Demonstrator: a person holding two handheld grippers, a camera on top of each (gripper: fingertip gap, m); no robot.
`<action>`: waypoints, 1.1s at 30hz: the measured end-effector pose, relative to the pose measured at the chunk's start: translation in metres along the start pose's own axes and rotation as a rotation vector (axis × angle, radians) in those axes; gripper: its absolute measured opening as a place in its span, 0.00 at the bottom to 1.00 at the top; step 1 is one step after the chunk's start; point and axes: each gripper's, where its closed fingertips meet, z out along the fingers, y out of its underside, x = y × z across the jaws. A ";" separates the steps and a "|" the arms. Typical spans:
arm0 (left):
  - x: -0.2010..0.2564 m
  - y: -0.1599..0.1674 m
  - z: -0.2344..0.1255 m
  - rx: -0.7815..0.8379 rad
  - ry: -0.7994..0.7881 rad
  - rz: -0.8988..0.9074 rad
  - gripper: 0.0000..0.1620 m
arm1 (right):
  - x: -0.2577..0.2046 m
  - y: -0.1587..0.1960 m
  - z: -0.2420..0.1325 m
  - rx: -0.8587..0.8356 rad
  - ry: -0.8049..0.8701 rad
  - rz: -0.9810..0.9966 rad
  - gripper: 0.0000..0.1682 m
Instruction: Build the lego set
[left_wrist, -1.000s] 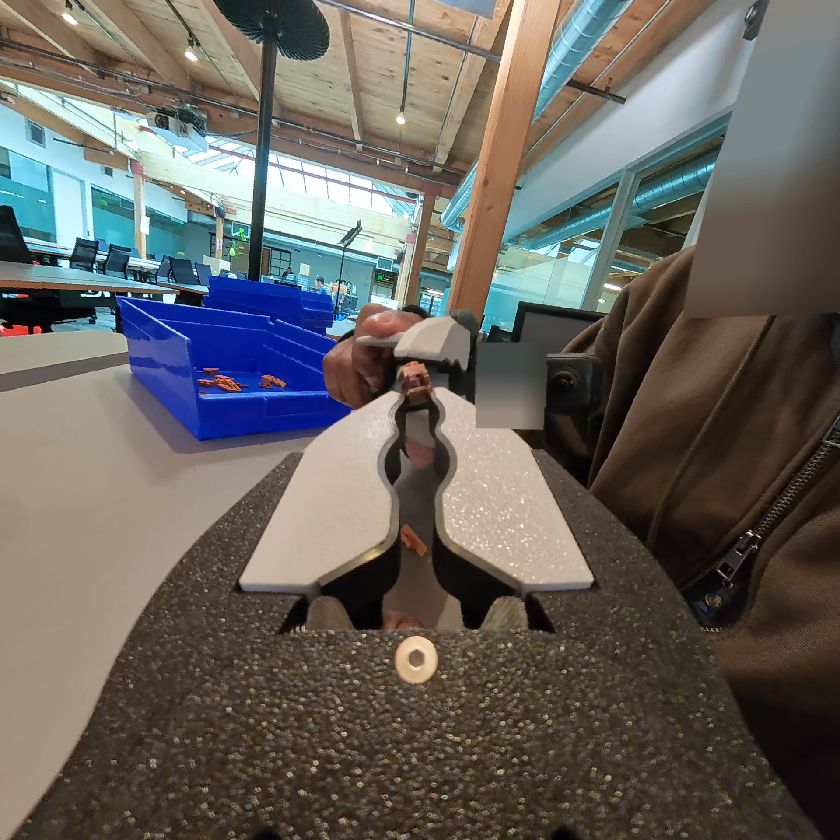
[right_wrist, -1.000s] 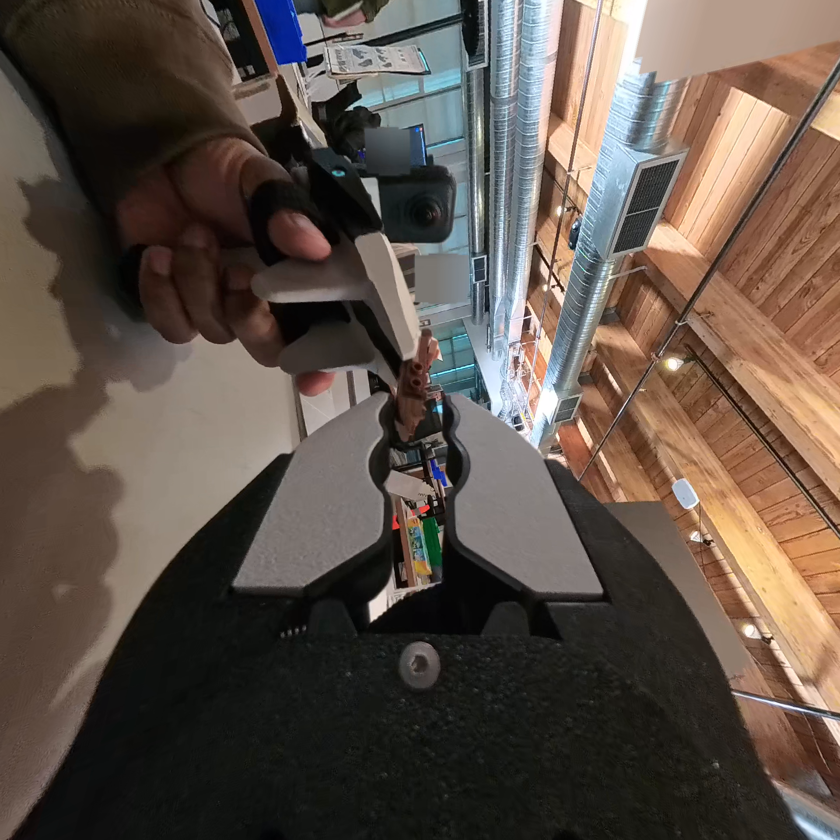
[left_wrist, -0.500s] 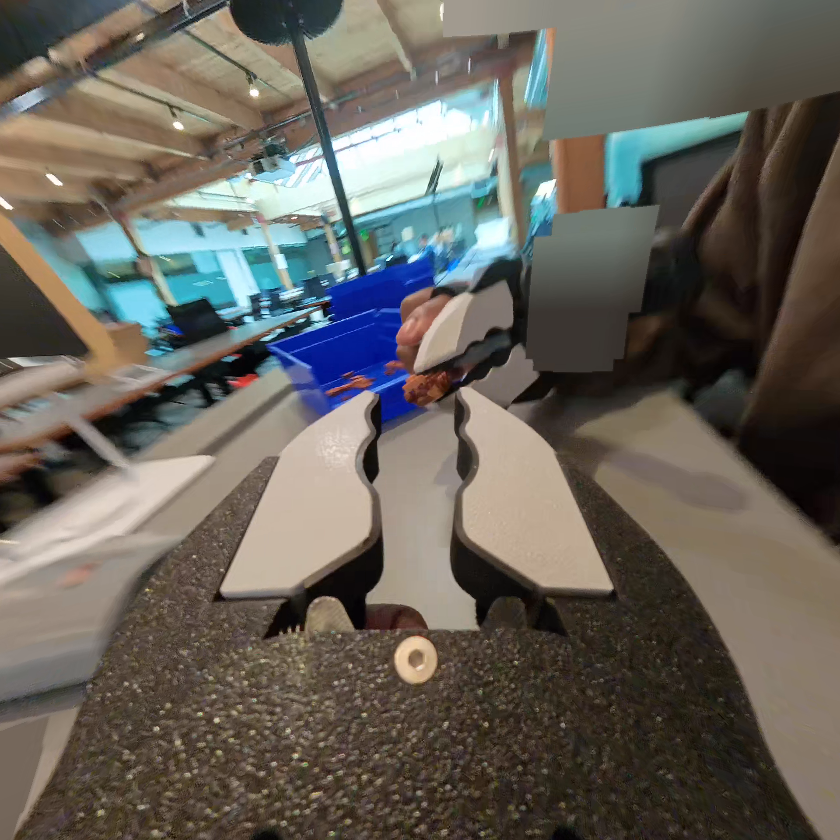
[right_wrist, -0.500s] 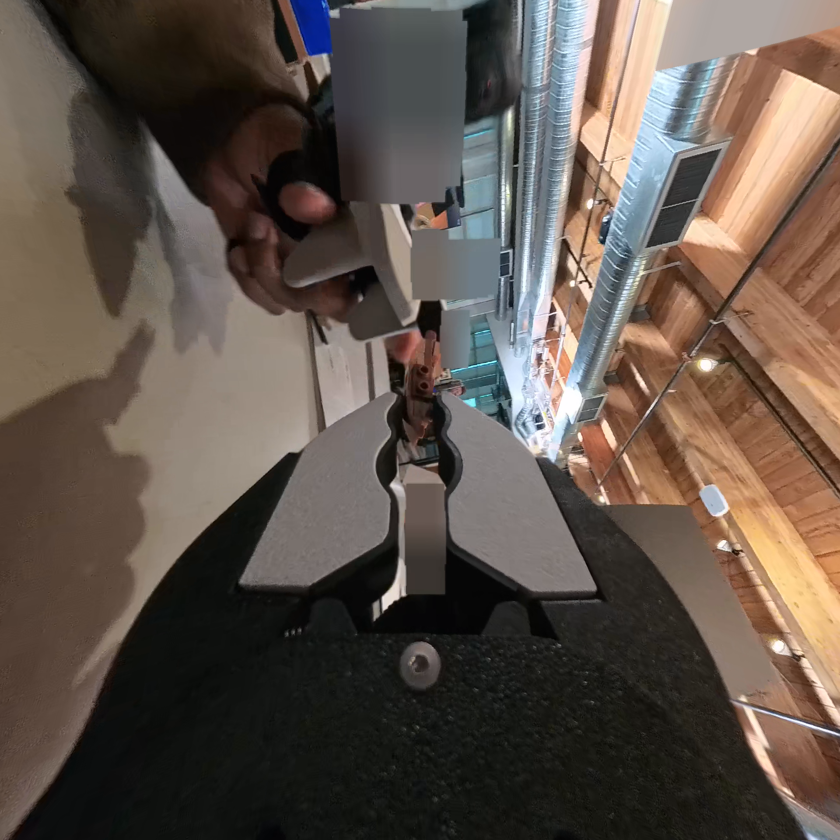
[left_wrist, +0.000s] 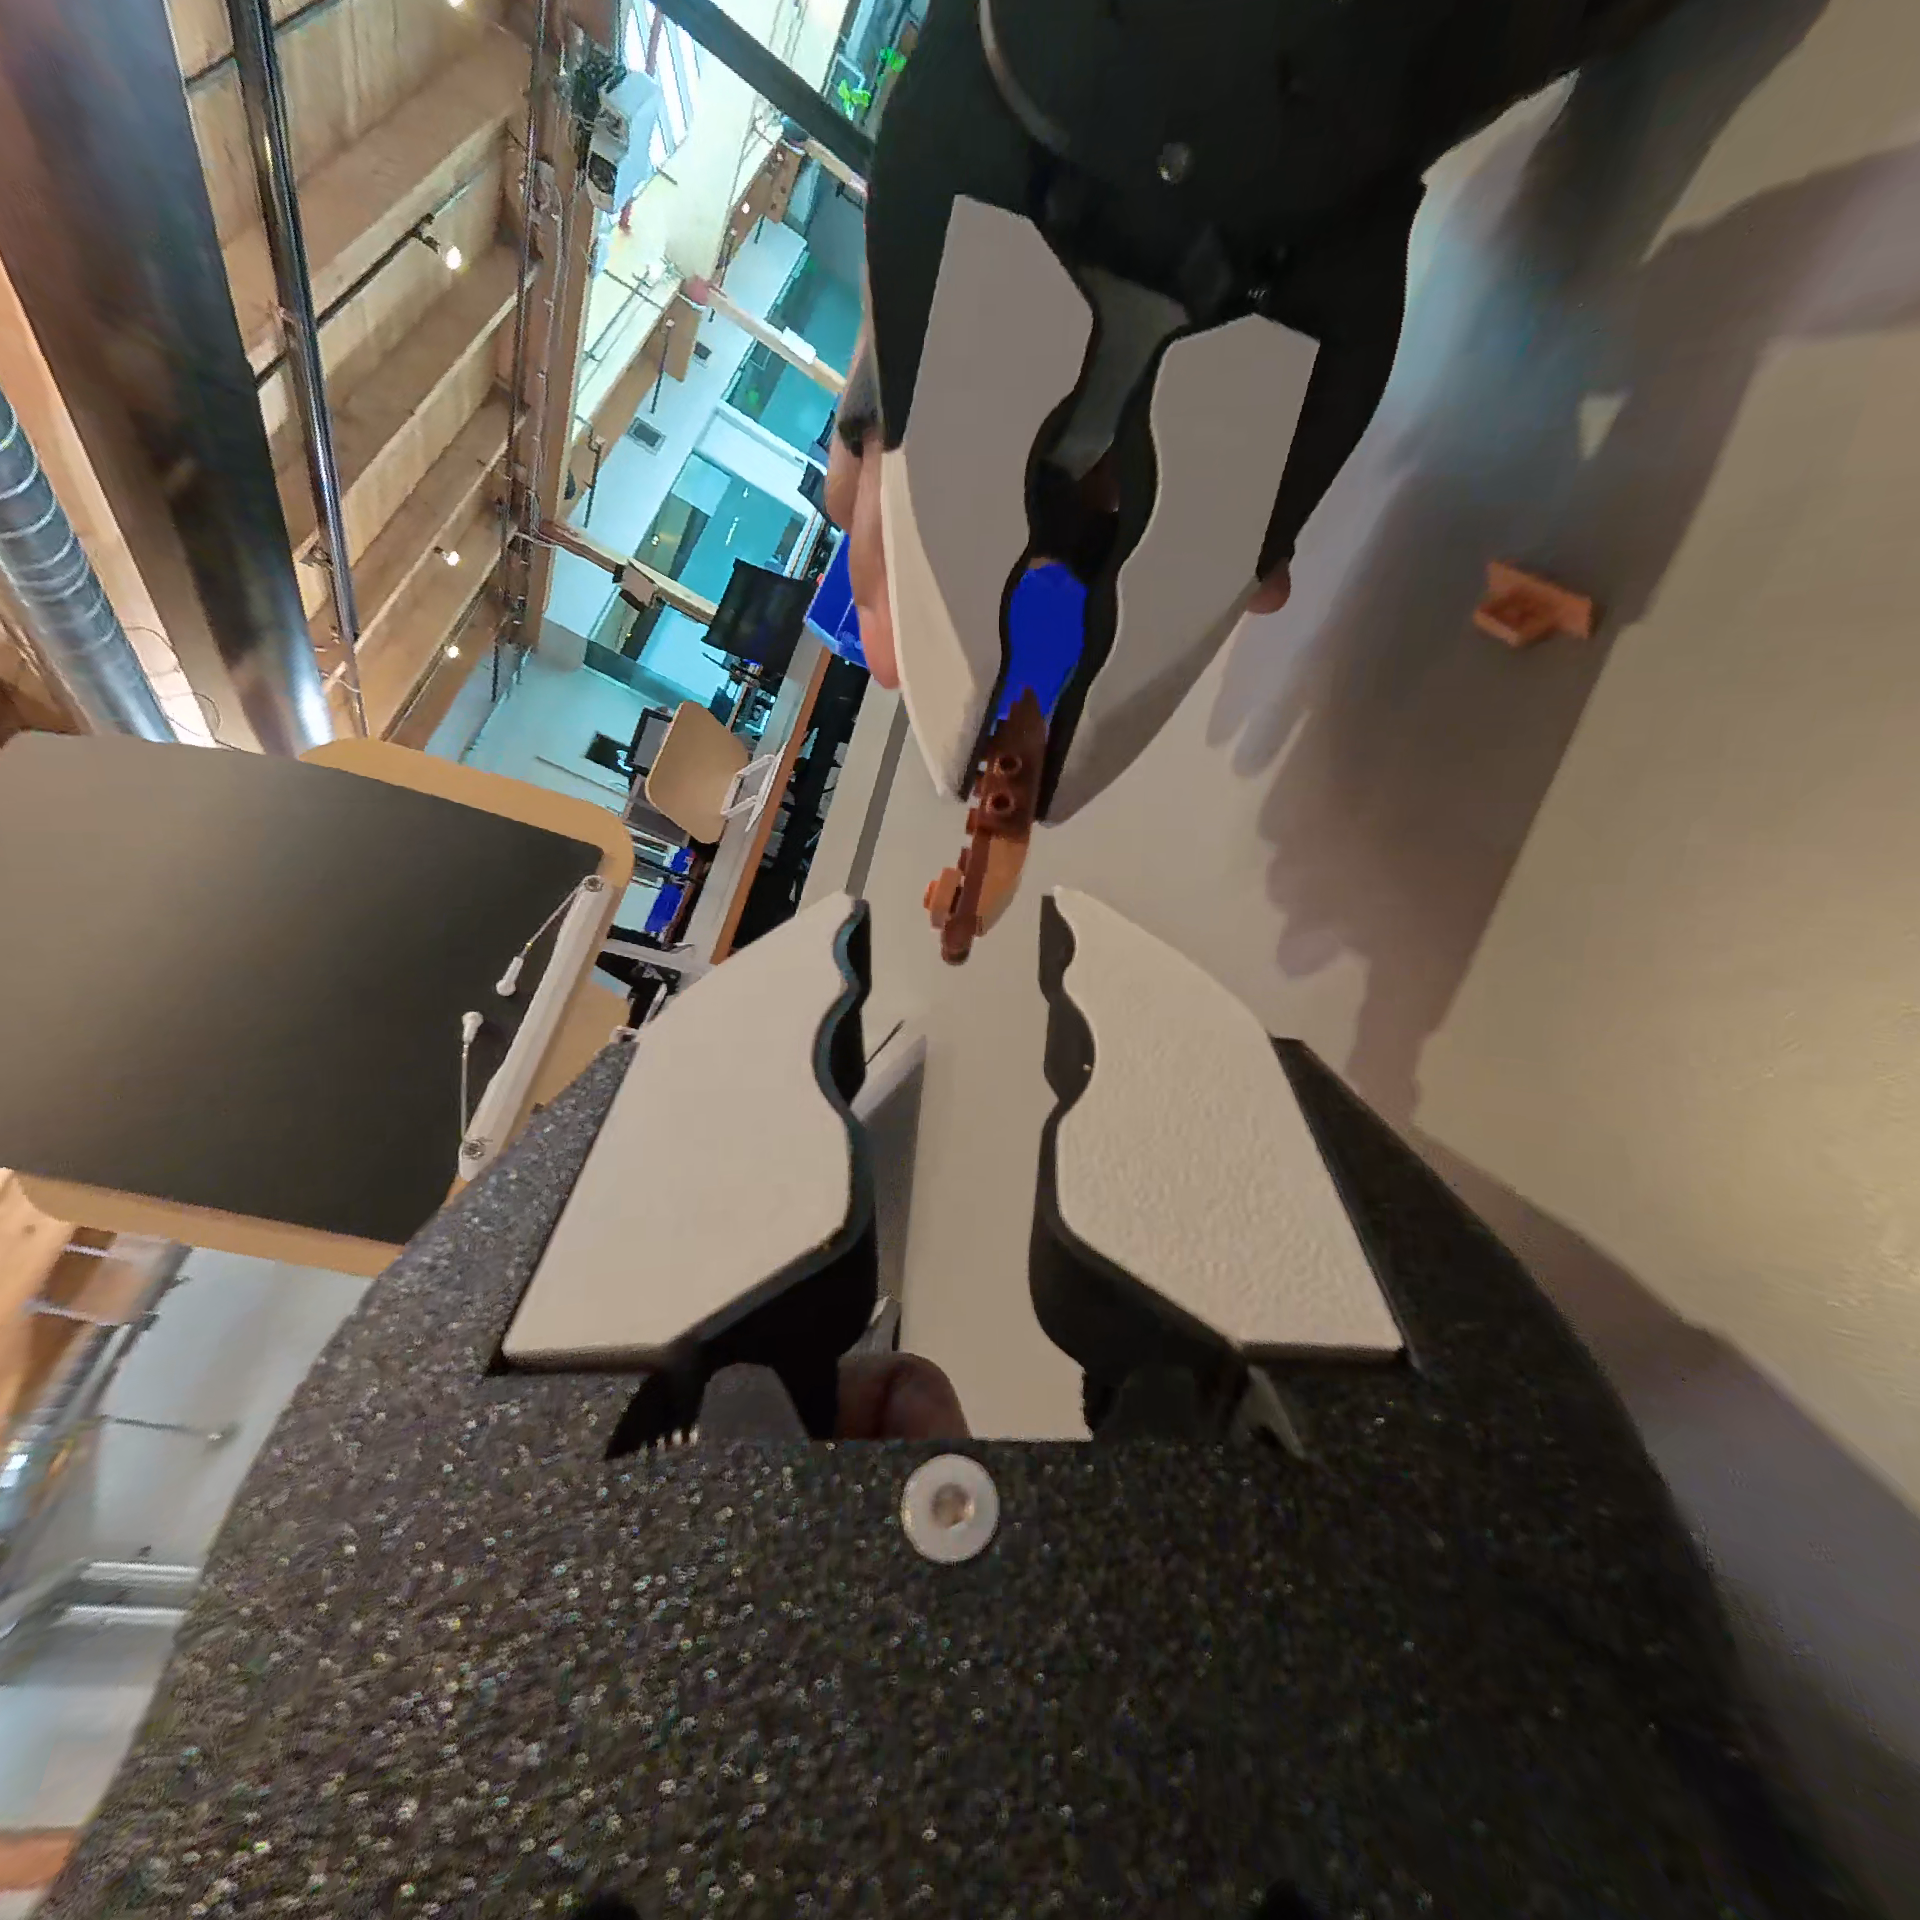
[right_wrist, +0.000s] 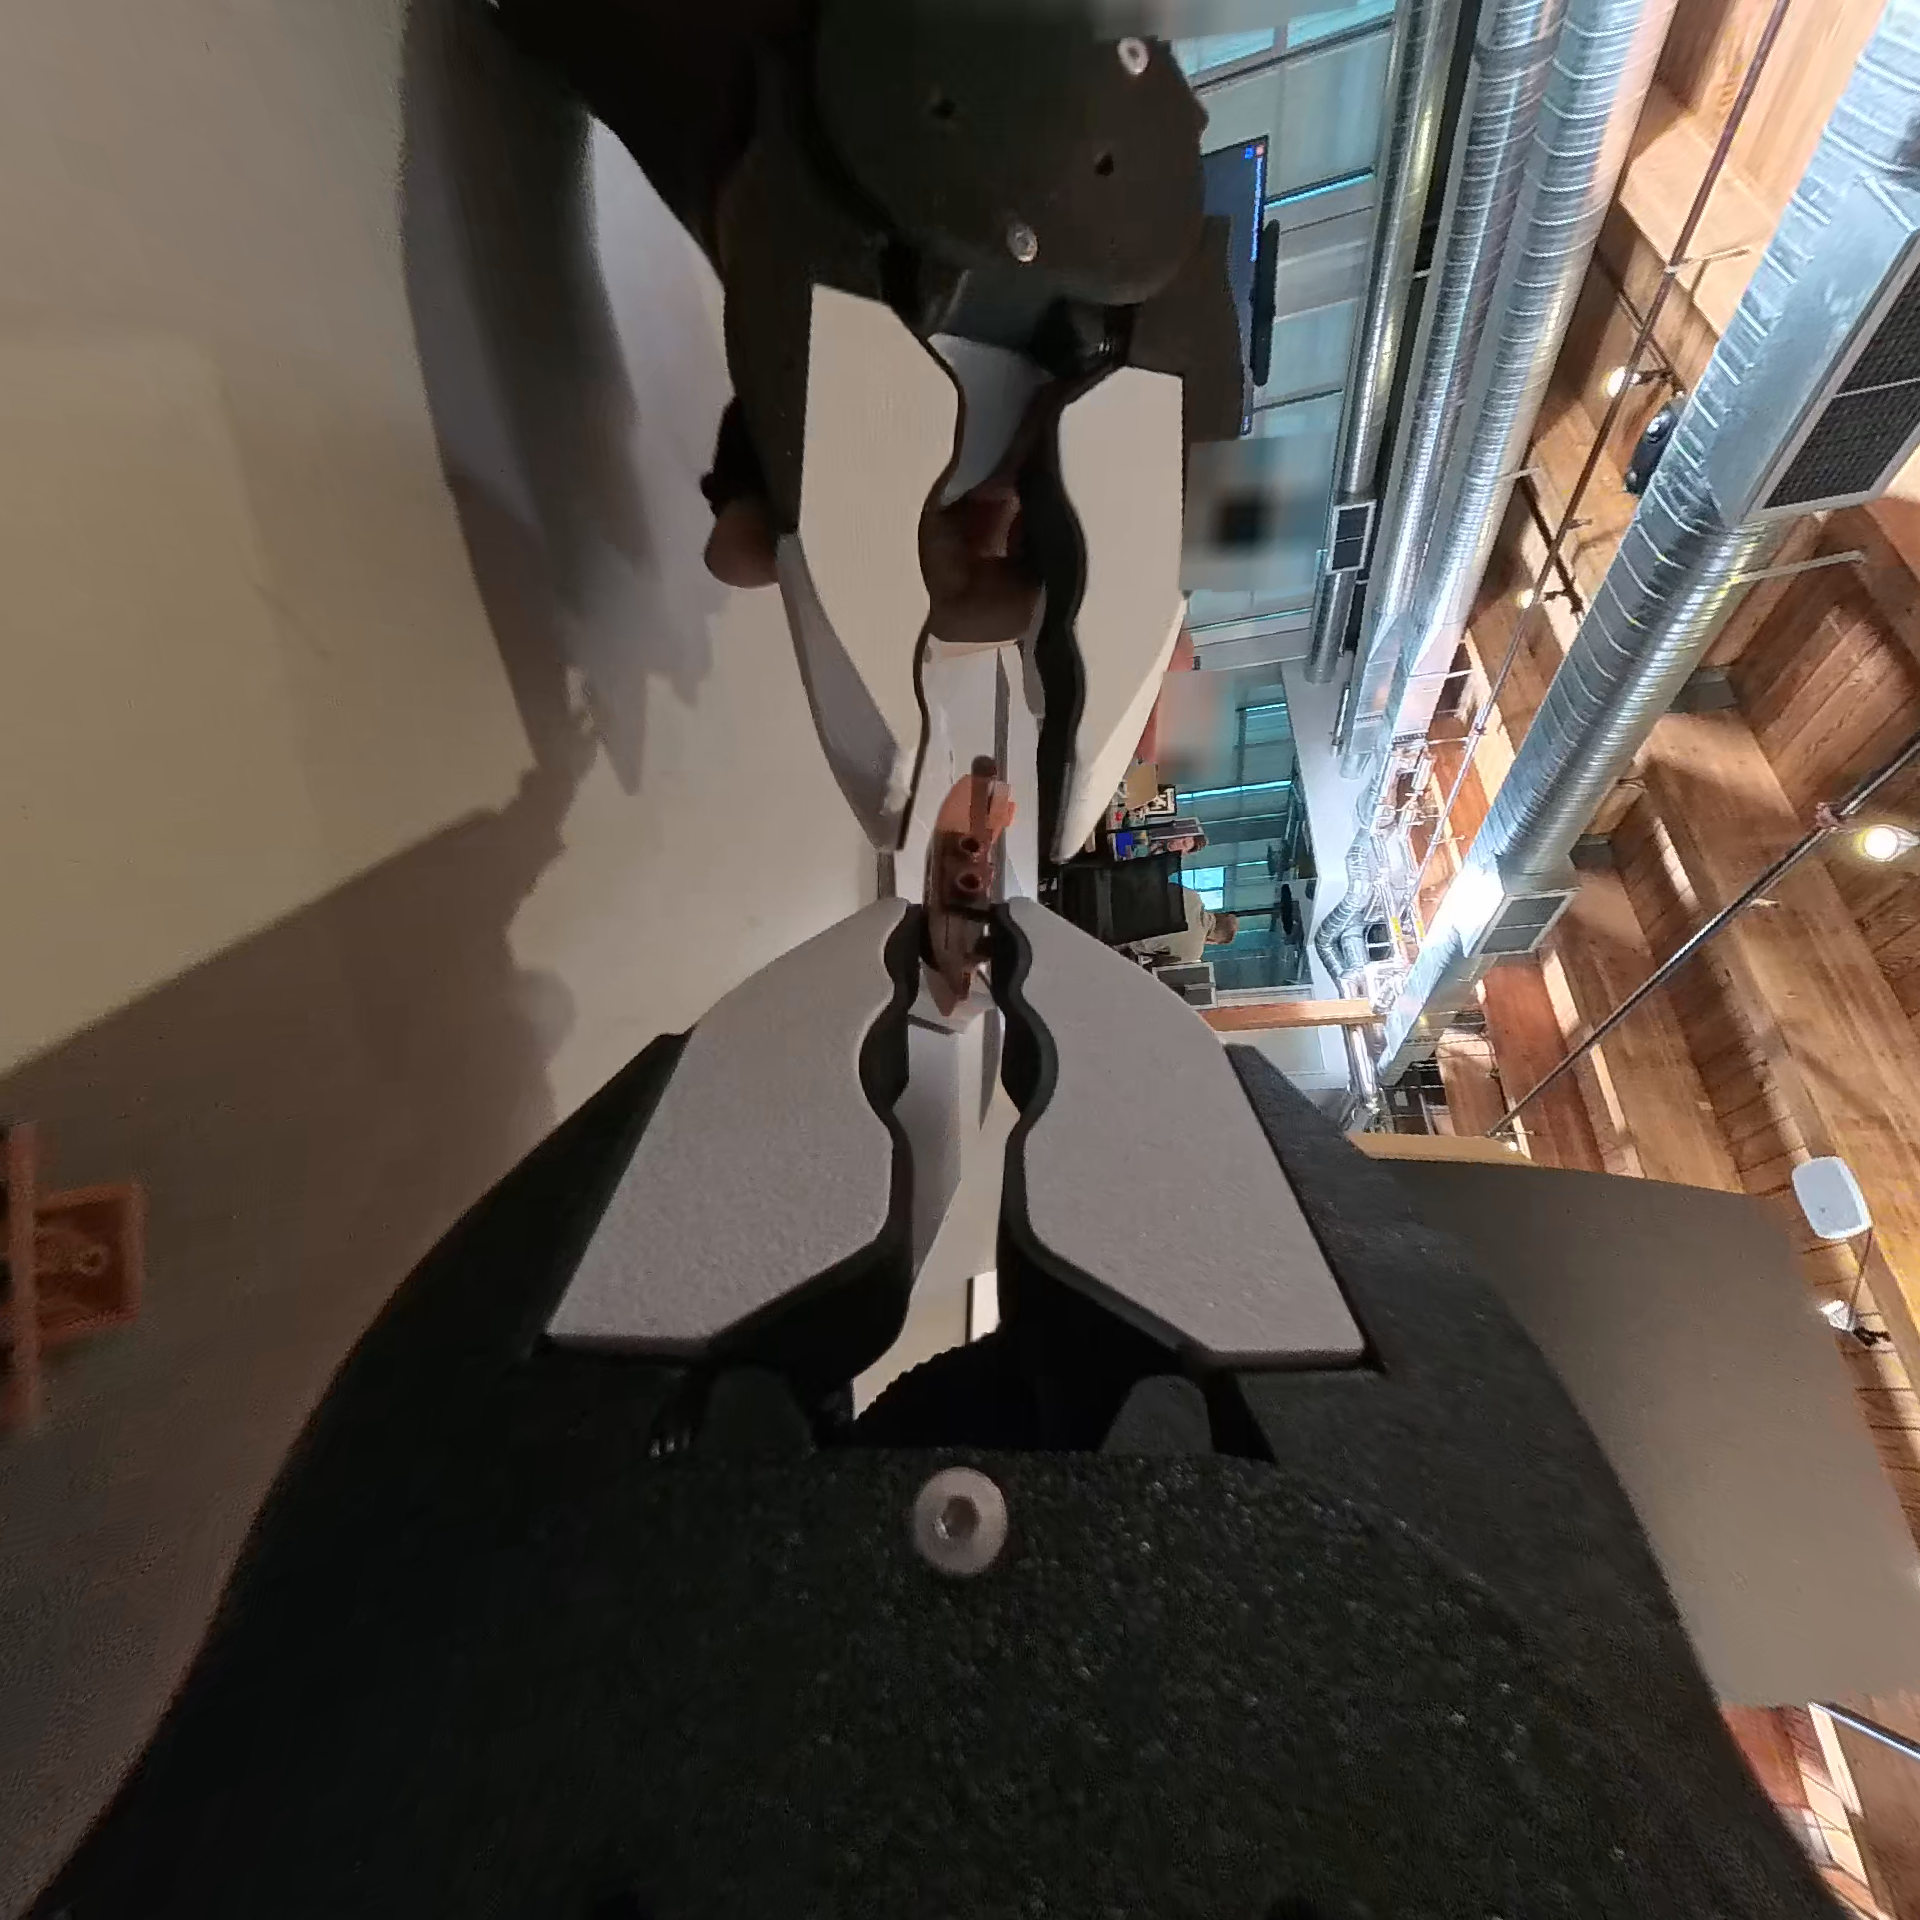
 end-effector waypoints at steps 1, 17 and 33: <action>0.002 0.001 0.001 -0.011 0.003 0.018 0.18 | -0.001 0.000 0.001 0.001 -0.002 0.001 0.07; -0.002 0.007 0.005 -0.095 -0.063 0.150 0.09 | 0.001 -0.002 0.003 -0.004 0.015 0.030 0.07; -0.002 0.011 0.006 -0.162 -0.072 0.232 0.08 | 0.001 -0.002 0.004 -0.008 0.017 0.037 0.07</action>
